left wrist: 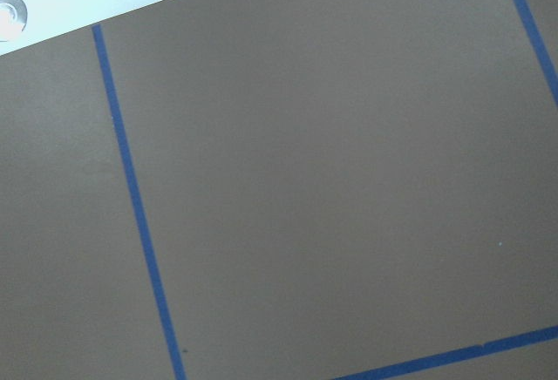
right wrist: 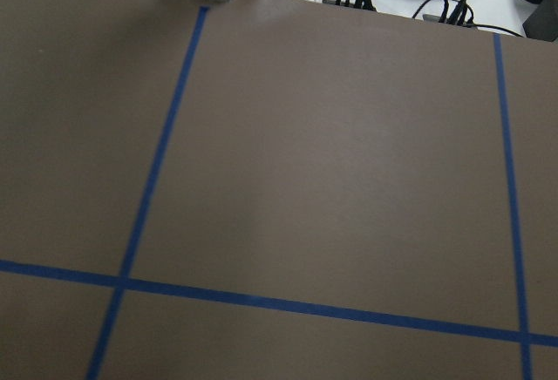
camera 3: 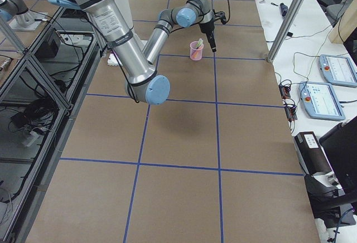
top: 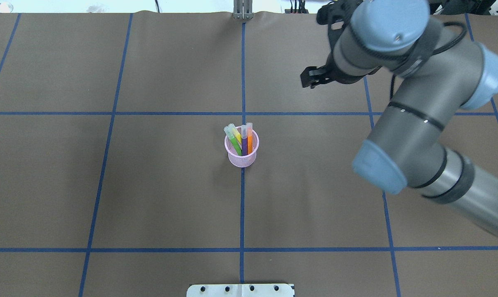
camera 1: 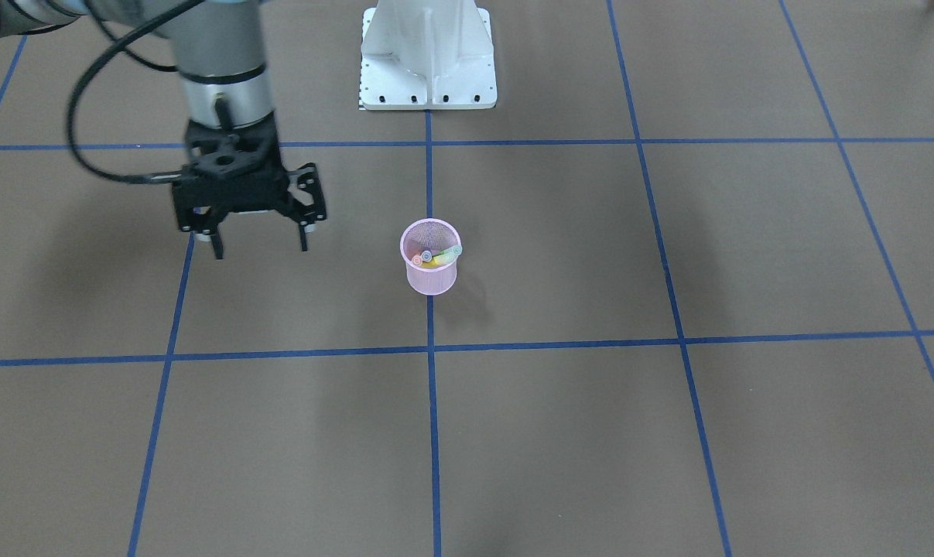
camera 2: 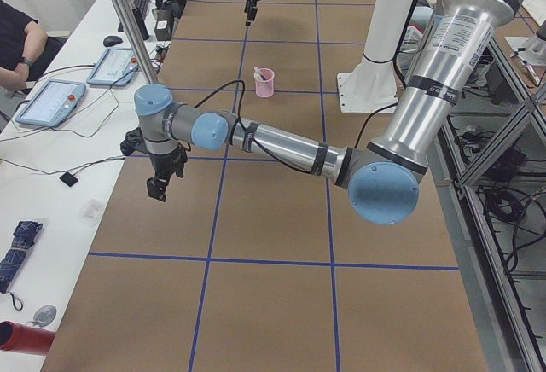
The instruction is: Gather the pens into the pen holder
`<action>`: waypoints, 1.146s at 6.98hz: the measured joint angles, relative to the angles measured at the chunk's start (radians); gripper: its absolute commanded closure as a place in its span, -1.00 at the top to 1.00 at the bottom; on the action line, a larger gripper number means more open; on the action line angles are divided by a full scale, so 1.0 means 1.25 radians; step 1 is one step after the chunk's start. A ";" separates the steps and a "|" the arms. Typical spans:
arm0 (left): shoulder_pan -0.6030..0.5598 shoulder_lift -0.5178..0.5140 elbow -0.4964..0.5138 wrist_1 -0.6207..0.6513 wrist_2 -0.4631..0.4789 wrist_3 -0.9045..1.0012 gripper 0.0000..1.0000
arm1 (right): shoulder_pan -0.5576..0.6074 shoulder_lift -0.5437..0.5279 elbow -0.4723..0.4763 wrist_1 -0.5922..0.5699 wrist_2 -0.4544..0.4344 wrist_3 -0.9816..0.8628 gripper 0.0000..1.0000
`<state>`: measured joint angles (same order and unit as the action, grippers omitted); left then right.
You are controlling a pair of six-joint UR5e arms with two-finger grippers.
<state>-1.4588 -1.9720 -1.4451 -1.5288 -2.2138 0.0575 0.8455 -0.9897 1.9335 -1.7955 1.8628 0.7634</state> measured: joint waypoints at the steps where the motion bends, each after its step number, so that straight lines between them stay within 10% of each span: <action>1: -0.030 0.011 -0.002 0.041 -0.005 0.030 0.99 | 0.102 -0.067 0.001 -0.002 0.126 -0.125 1.00; 8: -0.090 0.205 -0.011 -0.151 -0.013 -0.098 0.99 | 0.329 -0.345 -0.059 0.048 0.243 -0.280 1.00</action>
<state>-1.5709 -1.7157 -1.4592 -1.7173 -2.2294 -0.0648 1.2571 -1.4205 1.8594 -1.7357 2.1663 0.4137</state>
